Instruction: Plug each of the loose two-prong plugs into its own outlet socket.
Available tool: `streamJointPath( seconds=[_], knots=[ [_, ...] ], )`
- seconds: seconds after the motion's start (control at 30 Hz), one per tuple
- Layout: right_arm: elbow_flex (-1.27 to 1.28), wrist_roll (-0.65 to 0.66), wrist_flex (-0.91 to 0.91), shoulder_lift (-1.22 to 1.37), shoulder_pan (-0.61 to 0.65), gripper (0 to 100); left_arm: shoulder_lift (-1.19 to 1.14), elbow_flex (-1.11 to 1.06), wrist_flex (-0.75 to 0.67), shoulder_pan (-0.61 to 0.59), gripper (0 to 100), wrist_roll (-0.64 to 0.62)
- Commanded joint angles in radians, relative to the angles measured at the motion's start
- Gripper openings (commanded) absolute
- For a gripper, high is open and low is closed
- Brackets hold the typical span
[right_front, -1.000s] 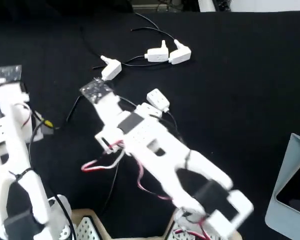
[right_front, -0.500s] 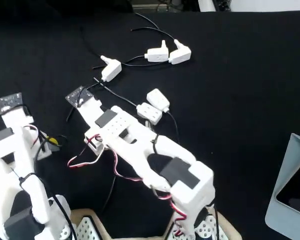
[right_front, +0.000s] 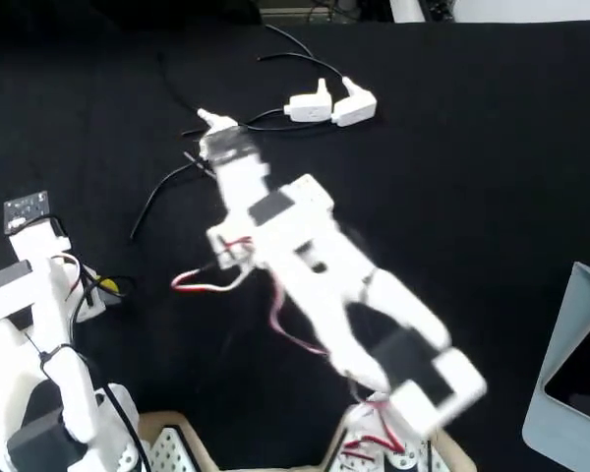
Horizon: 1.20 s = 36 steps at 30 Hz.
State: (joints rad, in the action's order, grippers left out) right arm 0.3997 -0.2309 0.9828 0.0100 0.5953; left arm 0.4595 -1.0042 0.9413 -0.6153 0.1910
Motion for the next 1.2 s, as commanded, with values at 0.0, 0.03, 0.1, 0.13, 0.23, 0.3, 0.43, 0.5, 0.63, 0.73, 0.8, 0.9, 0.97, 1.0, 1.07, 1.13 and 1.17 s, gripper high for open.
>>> streamJointPath(
  seconds=[0.0,0.03,0.1,0.13,0.23,0.3,0.43,0.5,0.63,0.73,0.8,0.9,0.97,1.0,1.07,1.13,1.17],
  knots=[
    [0.084,-0.083,0.003,-0.216,-0.103,1.1,0.026,0.005,-0.015,0.002,28,-0.003],
    [0.114,-0.101,-0.002,-0.259,-0.135,1.1,0.026,0.005,-0.015,0.002,28,-0.003],
    [0.159,-0.13,-0.002,-0.329,-0.198,1.2,0.026,0.005,-0.015,0.002,28,-0.003],
    [0.176,-0.137,0.003,-0.358,-0.229,1.3,0.025,0.005,-0.015,0.002,28,-0.003],
    [0.202,-0.138,0.077,-0.415,-0.311,7.7,0.023,0.004,-0.015,0.002,28,-0.002],
    [0.197,-0.138,0.164,-0.429,-0.341,19.3,0.021,0.004,-0.015,0.002,28,-0.002],
    [0.151,-0.106,0.315,-0.432,-0.353,29.3,0.021,0.004,-0.015,0.002,28,-0.002],
    [0.113,-0.015,0.353,-0.433,-0.353,27.0,0.021,0.004,-0.015,0.002,28,-0.002],
    [0.056,0.265,0.381,-0.433,-0.353,21.2,0.02,0.002,-0.015,-0.001,28,0.0],
    [0.045,0.5,0.374,-0.433,-0.351,18.4,0.023,-0.008,-0.018,-0.001,28,0.0],
    [0.048,0.624,0.374,-0.426,-0.35,18.4,0.029,-0.024,-0.035,0.001,28,0.0],
    [0.05,0.766,0.373,-0.407,-0.353,18.4,0.029,-0.027,-0.046,0.001,28,0.0],
    [0.047,0.836,0.373,-0.378,-0.353,18.4,0.029,-0.027,-0.046,0.001,28,0.0],
    [0.044,0.864,0.373,-0.358,-0.351,18.4,0.029,-0.027,-0.046,0.001,28,0.0],
    [0.036,0.904,0.35,-0.309,-0.347,18.4,0.029,-0.027,-0.046,0.002,28,0.0],
    [0.01,0.927,0.325,-0.251,-0.347,18.4,0.029,-0.027,-0.046,0.002,28,0.0],
    [-0.008,0.942,0.319,-0.217,-0.347,18.4,0.029,-0.027,-0.046,0.002,28,0.0]
  ],
)
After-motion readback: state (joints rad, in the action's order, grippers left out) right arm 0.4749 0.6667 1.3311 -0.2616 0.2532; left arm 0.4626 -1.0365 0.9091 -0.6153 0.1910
